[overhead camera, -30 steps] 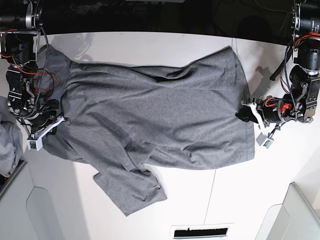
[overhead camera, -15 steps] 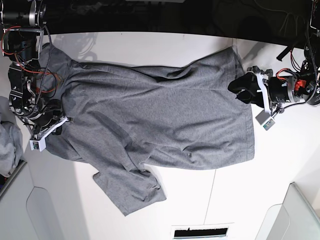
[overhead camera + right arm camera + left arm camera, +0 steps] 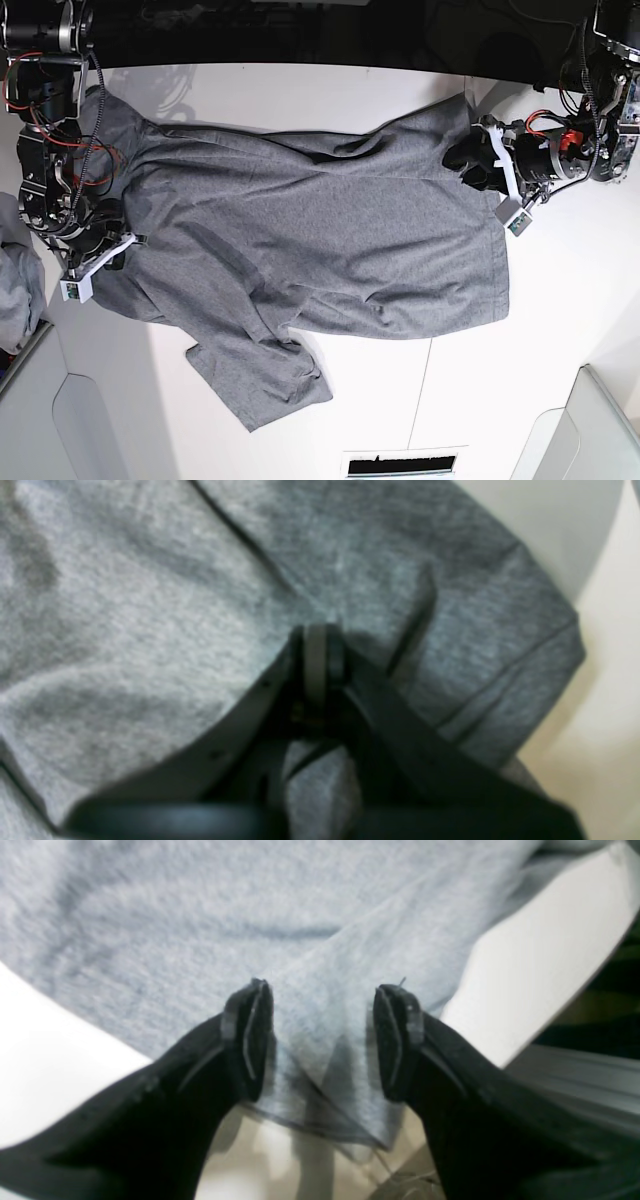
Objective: Layout the t-shirt on the table in an organized manner, then fold the t-shirt properly
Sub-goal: 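Regrasp the shirt edge with the left gripper and pull it taut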
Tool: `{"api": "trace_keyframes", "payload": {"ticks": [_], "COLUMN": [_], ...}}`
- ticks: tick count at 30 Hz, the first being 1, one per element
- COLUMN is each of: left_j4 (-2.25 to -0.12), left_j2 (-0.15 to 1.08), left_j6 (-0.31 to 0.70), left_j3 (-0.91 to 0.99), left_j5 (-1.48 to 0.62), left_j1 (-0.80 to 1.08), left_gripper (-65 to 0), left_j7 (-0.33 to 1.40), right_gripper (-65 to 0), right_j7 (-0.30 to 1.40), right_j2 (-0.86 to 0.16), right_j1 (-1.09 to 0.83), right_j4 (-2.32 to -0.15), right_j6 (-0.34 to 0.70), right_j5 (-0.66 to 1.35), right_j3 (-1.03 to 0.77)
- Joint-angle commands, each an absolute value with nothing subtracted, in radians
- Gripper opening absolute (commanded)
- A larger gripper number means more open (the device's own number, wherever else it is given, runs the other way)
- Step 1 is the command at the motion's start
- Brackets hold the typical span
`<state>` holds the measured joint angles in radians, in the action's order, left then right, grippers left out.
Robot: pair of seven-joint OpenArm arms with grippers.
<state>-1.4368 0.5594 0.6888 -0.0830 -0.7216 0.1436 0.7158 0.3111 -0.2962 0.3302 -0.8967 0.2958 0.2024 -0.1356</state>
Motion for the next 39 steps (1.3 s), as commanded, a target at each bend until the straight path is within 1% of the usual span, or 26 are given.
{"api": "trace_keyframes", "payload": {"ticks": [1,8,9,11,12,13,17,18,19,20,21,26,35,39], "left_j4": [-1.443,-1.440,-1.440,-1.440,-1.440,-1.440,-1.440,-1.440,-1.440,-1.440,-1.440,-1.485,-1.811,-1.829], "left_j2": [0.566,0.562,0.562,0.562,0.562,0.562,0.562,0.562,0.563,0.563,0.563,0.571,0.646,0.662], "left_j6": [0.698,0.698,0.698,0.698,0.698,0.698,0.698,0.698,0.698,0.698,0.698,0.698,0.698,0.698], "left_j3": [-0.074,-0.075,-0.075,-0.075,-0.075,-0.075,-0.075,-0.075,-0.075,-0.075,-0.075,-0.075,-0.075,-0.073], "left_j5": [-0.727,-0.724,-0.724,-0.724,-0.724,-0.724,-0.720,-0.720,-0.720,-0.720,-0.721,-0.747,-0.762,-0.739], "left_j1": [0.133,0.134,0.134,0.134,0.136,0.137,0.139,0.139,0.139,0.139,0.139,0.189,0.386,0.397], "left_gripper": [-29.7,-30.3,-33.0,-45.1,-49.6,-50.8,-50.8,-52.1,-56.3,-62.7,-65.0,-65.0,-65.0,-65.0], "left_j7": [0.691,0.674,0.674,0.678,0.678,0.678,0.677,0.677,0.680,0.685,0.689,0.696,0.734,0.716], "right_gripper": [-65.0,-65.0,-65.0,-65.0,-65.0,-65.0,-65.0,-65.0,-65.0,-65.0,-65.0,-65.0,-65.0,-65.0], "right_j7": [0.293,0.293,0.293,0.293,0.293,0.293,0.293,0.292,0.292,0.292,0.292,0.292,0.288,0.288], "right_j2": [-0.307,-0.307,-0.306,-0.304,-0.301,-0.300,-0.296,-0.296,-0.296,-0.296,-0.296,-0.297,-0.297,-0.297], "right_j1": [0.356,0.356,0.356,0.356,0.356,0.356,0.356,0.356,0.357,0.357,0.357,0.356,0.357,0.357], "right_j4": [-0.912,-0.912,-0.912,-0.912,-0.913,-0.913,-0.913,-0.913,-0.912,-0.913,-0.912,-0.913,-0.913,-0.912], "right_j6": [0.300,0.300,0.300,0.300,0.300,0.300,0.300,0.300,0.300,0.300,0.300,0.300,0.300,0.300], "right_j5": [0.209,0.210,0.210,0.209,0.209,0.210,0.210,0.210,0.210,0.210,0.210,0.200,0.199,0.199], "right_j3": [-0.140,-0.140,-0.140,-0.140,-0.140,-0.140,-0.140,-0.140,-0.140,-0.140,-0.140,-0.140,-0.140,-0.140]}}
